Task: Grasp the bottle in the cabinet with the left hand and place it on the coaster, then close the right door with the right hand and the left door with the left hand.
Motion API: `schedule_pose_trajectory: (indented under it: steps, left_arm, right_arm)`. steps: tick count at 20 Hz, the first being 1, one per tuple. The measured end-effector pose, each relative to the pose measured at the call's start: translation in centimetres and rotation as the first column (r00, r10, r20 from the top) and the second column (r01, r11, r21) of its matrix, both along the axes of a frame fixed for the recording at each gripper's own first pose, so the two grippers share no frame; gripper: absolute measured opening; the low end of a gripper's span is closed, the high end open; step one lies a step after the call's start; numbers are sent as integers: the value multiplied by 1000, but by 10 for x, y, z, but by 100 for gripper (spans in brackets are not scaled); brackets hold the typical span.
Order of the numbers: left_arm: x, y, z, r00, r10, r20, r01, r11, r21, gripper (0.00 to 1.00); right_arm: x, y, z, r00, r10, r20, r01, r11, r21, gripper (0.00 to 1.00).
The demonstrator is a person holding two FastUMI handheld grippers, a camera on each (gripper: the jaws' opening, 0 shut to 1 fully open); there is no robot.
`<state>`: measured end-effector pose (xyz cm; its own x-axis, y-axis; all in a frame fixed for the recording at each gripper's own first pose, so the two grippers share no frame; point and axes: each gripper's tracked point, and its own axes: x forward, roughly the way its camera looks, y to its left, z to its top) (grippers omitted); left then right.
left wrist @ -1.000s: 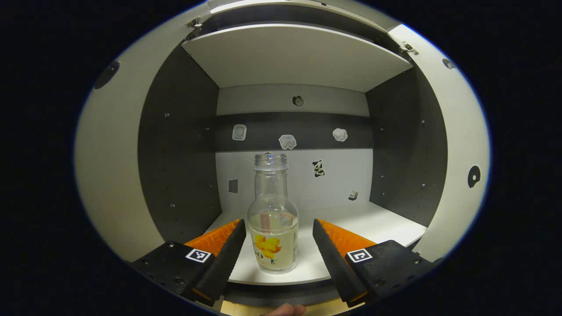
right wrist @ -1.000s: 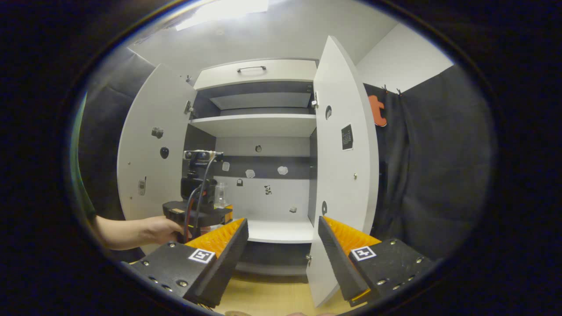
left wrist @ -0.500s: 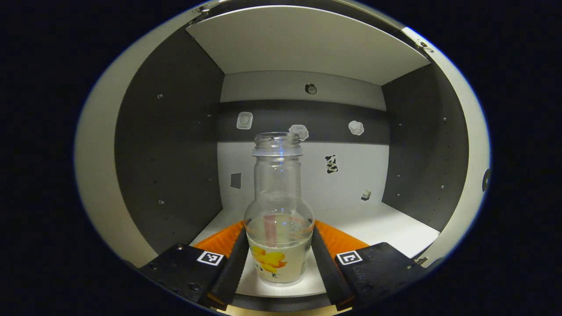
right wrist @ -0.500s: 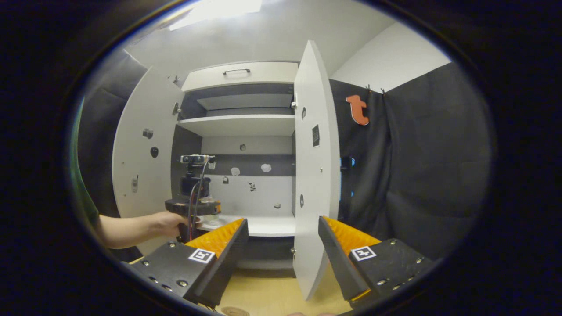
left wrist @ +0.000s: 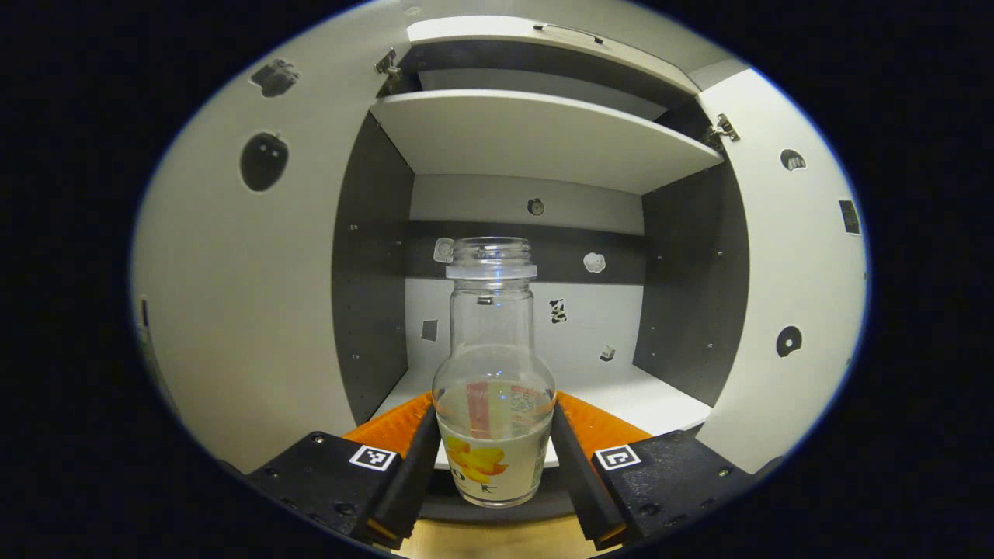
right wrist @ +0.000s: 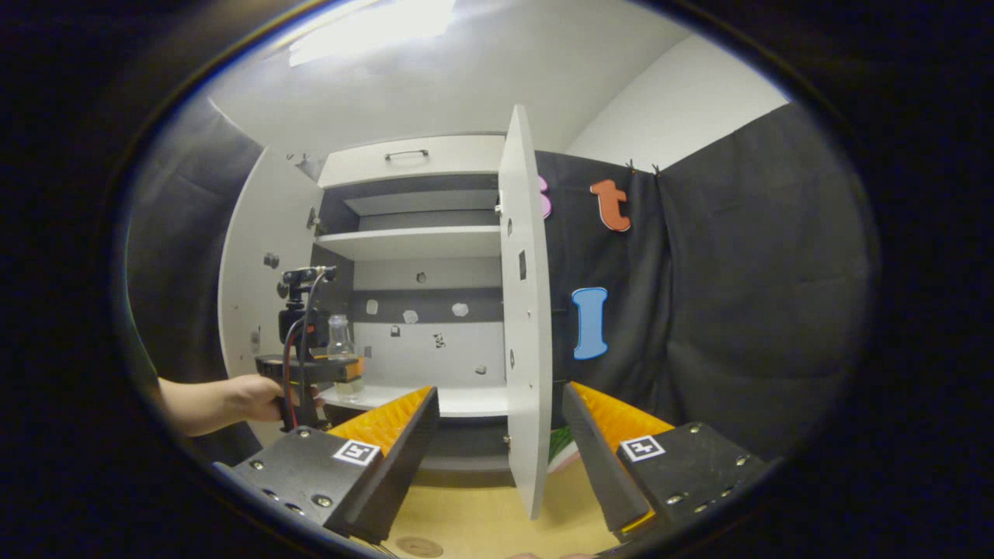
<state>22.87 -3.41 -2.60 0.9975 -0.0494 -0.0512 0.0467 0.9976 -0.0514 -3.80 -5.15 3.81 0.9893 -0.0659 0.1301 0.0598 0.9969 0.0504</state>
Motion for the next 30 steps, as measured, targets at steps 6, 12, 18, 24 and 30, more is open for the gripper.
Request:
schedule_pose_trajectory:
  steps: [6,12,18,24,30]
  left_arm:
    - [-73,-14,3,999,-26,30,25,1000,7,78]
    - [-128,-40,-40,996,-93,2,93,996,16,78]
    - [-173,-73,-124,983,-178,-46,179,984,6,78]
    - [-208,-111,-222,955,-275,-109,283,957,57,78]
    - [-228,-150,-307,905,-399,-148,413,907,84,78]
  right_arm:
    - [-32,2,-4,1000,18,6,-18,1000,3,98]
    - [-58,11,-10,999,33,-3,-33,999,1,94]
    - [-64,7,-14,1000,14,0,-14,1000,5,98]
    - [-50,-1,-24,1000,-12,-25,11,999,-37,94]
    - [-23,-9,-40,997,-19,-77,22,999,37,97]
